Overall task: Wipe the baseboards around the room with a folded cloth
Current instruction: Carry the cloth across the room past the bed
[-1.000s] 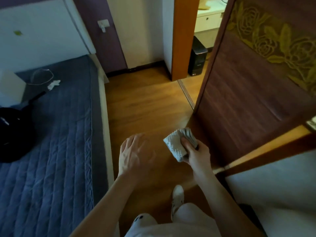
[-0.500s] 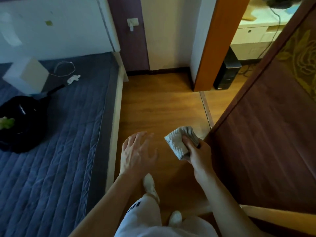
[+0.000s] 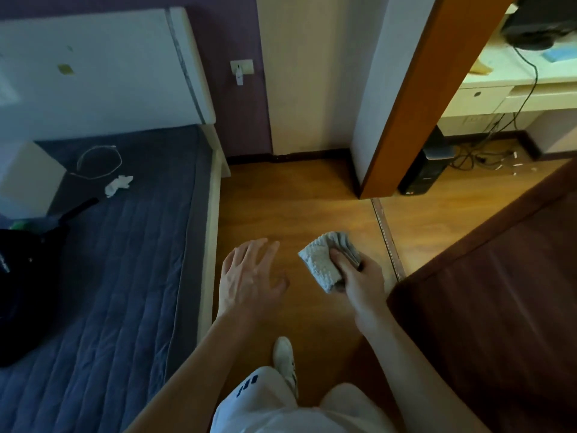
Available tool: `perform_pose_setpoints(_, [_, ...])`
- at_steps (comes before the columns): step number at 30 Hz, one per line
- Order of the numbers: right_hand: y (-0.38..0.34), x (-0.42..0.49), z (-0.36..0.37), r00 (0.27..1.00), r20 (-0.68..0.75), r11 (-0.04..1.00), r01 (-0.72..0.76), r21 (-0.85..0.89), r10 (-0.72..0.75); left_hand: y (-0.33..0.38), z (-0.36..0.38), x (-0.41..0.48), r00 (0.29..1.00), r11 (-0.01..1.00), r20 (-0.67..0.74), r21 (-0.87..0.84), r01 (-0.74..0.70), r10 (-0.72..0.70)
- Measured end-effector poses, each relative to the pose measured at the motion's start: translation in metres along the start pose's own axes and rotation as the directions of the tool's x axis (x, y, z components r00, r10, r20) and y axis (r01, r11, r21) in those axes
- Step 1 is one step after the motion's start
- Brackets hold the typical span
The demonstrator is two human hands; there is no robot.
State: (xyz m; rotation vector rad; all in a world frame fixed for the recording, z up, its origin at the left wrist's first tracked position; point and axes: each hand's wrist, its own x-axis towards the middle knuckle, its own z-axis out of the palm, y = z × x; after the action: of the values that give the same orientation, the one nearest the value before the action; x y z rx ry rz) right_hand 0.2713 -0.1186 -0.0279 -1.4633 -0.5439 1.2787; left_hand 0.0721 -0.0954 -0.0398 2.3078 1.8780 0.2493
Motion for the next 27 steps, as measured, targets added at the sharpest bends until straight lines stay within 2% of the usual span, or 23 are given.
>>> perform_pose_setpoints(6, [-0.030, 0.073, 0.052, 1.000, 0.011, 1.000, -0.017, 0.023, 0.016, -0.026, -0.010, 0.095, 0.999, 0.999, 0.034, 0.008, -0.041, 0.041])
perform_pose_setpoints(14, [-0.051, 0.168, 0.080, 0.997, -0.026, 0.995, -0.073, 0.061, 0.075, -0.036, 0.001, 0.194, 0.998, 0.999, 0.041, -0.011, -0.042, 0.043])
perform_pose_setpoints(20, [-0.082, 0.282, 0.088, 0.999, -0.011, 0.999, -0.035, 0.035, 0.035, -0.025, 0.021, 0.312, 0.999, 0.999, 0.016, 0.004, -0.032, 0.032])
perform_pose_setpoints(27, [-0.156, 0.420, 0.087, 0.998, 0.058, 1.000, 0.001, 0.024, -0.002, 0.004, 0.031, 0.459, 1.000, 1.000, 0.017, 0.018, 0.001, -0.001])
